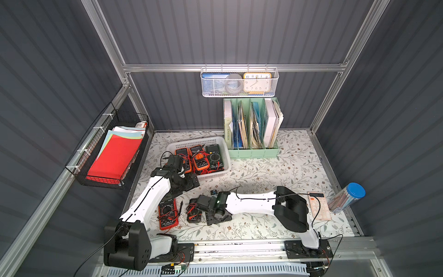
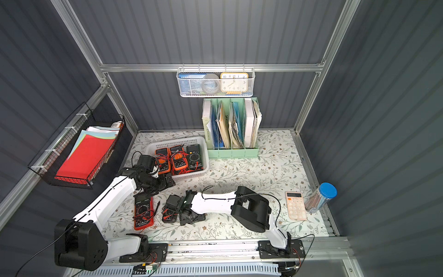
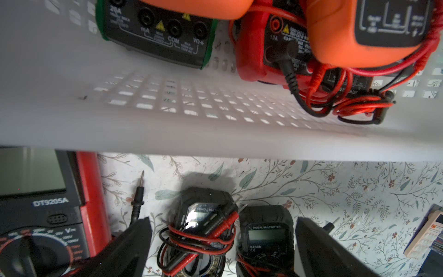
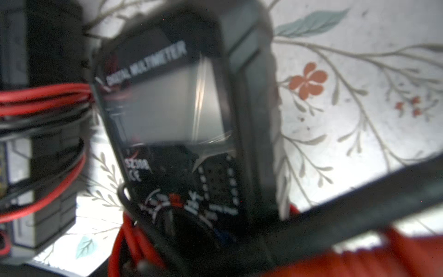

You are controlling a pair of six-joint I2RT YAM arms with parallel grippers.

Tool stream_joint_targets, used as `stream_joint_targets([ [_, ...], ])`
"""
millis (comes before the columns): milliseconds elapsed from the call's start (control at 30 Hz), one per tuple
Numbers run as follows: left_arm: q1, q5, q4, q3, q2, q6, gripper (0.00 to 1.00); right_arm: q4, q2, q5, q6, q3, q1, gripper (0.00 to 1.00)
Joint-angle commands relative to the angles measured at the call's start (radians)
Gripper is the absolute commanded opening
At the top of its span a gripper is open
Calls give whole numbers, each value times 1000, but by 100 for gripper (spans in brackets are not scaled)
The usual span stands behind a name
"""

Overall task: Put the multimeter into the basket
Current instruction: Pick up the multimeter from the center of the board, then place the multimeter in the basket.

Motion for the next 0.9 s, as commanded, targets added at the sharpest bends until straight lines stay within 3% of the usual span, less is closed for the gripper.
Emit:
stream_joint_targets([
  [0, -2, 5, -19, 21, -13, -1, 99, -17, -58, 15, -26, -22, -6, 58],
  [467, -2, 12, -34, 126, 2, -27, 99, -51, -269, 68, -102, -58, -57, 57],
  [867, -3, 4, -83, 304, 47, -44, 99, -50, -239, 82, -288, 152, -251, 57],
])
